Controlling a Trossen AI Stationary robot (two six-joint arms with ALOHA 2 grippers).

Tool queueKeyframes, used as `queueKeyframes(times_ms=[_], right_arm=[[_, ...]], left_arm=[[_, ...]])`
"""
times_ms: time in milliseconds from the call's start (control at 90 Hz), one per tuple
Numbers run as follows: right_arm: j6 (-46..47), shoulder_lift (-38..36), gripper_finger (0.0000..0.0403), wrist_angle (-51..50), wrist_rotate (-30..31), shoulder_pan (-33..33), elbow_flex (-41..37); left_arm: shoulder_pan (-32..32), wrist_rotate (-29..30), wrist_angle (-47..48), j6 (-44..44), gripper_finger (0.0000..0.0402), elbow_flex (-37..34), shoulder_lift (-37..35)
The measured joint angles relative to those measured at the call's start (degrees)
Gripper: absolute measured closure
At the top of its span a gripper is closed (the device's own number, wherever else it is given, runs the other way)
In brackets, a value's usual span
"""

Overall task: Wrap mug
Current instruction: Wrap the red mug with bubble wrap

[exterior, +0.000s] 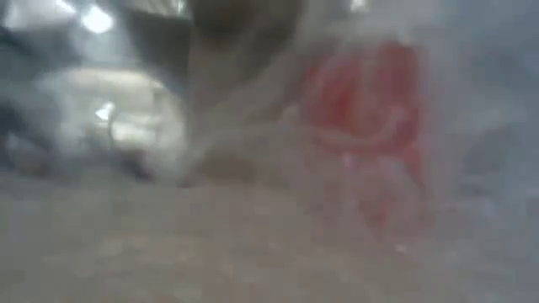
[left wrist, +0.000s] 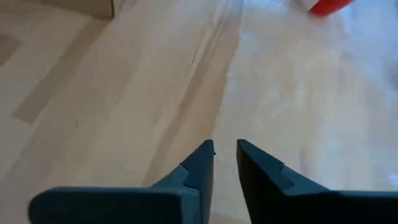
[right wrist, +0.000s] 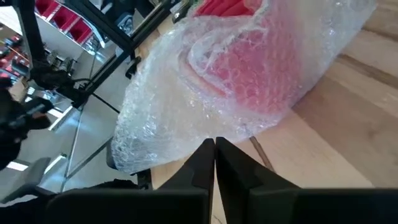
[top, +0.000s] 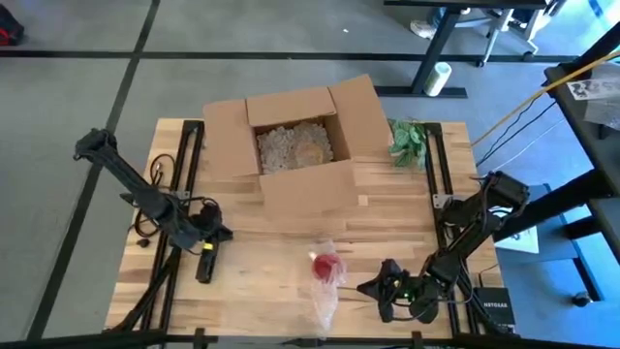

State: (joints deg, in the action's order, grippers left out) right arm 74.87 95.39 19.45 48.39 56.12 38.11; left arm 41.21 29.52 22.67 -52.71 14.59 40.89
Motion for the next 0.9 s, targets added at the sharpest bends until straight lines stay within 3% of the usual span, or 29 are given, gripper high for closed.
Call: queueKeyframes(times_ms=[278, 500, 667, 756, 900], right_arm=[[0.0, 0.0, 0.0403, 0.7, 1.4, 0.0, 0.0], [0.0, 0.0, 0.0403, 2.8, 1.6, 0.0, 0.0], [-0.1, 0.0, 0.0403, 3.2, 1.7, 0.0, 0.0], [-0.1, 0.0, 0.0403, 3.1, 2.1, 0.0, 0.0], [-0.4, 0.0, 0.0403, 3.0, 2.2, 0.0, 0.0]], left_arm=[[0.1, -5.0, -9.8, 9.9, 0.0286, -2.1, 7.5], [0.2, -8.6, -14.3, 13.9, 0.0281, -2.1, 16.0], [0.1, -12.2, -22.9, 14.0, 0.0282, -1.8, 24.7], [0.1, -13.4, -29.9, 13.3, 0.0301, -1.2, 30.6], [0.1, -14.7, -40.6, 17.4, 0.0386, 2.2, 40.4]])
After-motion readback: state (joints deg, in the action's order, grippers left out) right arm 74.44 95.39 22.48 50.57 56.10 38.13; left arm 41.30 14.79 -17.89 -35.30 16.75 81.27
